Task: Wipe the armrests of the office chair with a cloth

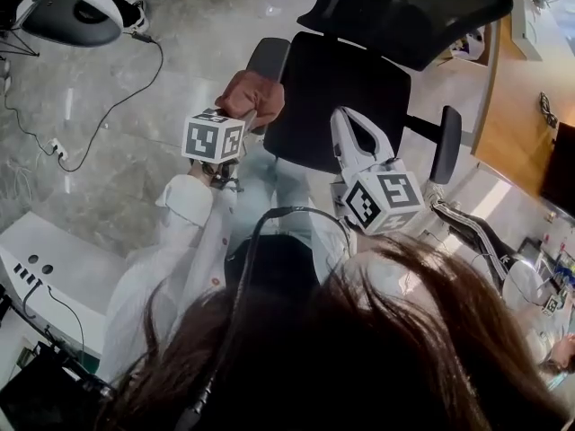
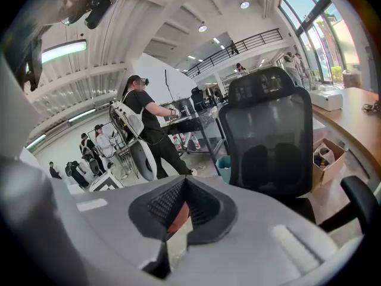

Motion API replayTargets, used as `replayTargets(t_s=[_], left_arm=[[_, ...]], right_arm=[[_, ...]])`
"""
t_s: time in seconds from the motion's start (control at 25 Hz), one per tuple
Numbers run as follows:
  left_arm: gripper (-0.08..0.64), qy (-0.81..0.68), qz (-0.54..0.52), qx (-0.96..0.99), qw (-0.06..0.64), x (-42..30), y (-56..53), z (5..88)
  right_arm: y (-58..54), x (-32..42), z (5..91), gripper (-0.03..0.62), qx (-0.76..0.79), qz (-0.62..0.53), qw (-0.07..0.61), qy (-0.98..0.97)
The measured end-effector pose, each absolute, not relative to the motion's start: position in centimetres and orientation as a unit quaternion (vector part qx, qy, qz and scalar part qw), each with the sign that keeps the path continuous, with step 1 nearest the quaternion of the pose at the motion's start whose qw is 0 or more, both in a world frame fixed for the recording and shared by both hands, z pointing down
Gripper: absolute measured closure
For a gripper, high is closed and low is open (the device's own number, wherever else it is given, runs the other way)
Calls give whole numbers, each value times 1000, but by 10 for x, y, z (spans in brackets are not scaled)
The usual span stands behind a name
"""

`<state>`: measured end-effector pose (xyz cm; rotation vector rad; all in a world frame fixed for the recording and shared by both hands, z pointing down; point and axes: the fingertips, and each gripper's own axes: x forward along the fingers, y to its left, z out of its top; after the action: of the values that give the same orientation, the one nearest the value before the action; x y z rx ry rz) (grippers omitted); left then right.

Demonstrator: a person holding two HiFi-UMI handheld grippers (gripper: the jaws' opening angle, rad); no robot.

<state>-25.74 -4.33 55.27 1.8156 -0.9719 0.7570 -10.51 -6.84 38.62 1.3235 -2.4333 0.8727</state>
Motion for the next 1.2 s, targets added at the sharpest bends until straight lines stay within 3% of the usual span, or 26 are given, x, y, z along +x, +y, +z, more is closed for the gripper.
replayTargets(t_s=[0.52, 1.2], left_arm=[[517, -395, 314, 725, 469, -254, 0, 554], [517, -407, 317, 740, 432, -241, -122, 575]], right_arm=[[-65, -108, 397, 591, 452, 293, 132, -832], [-68, -128, 445, 591, 446, 285, 211, -822]])
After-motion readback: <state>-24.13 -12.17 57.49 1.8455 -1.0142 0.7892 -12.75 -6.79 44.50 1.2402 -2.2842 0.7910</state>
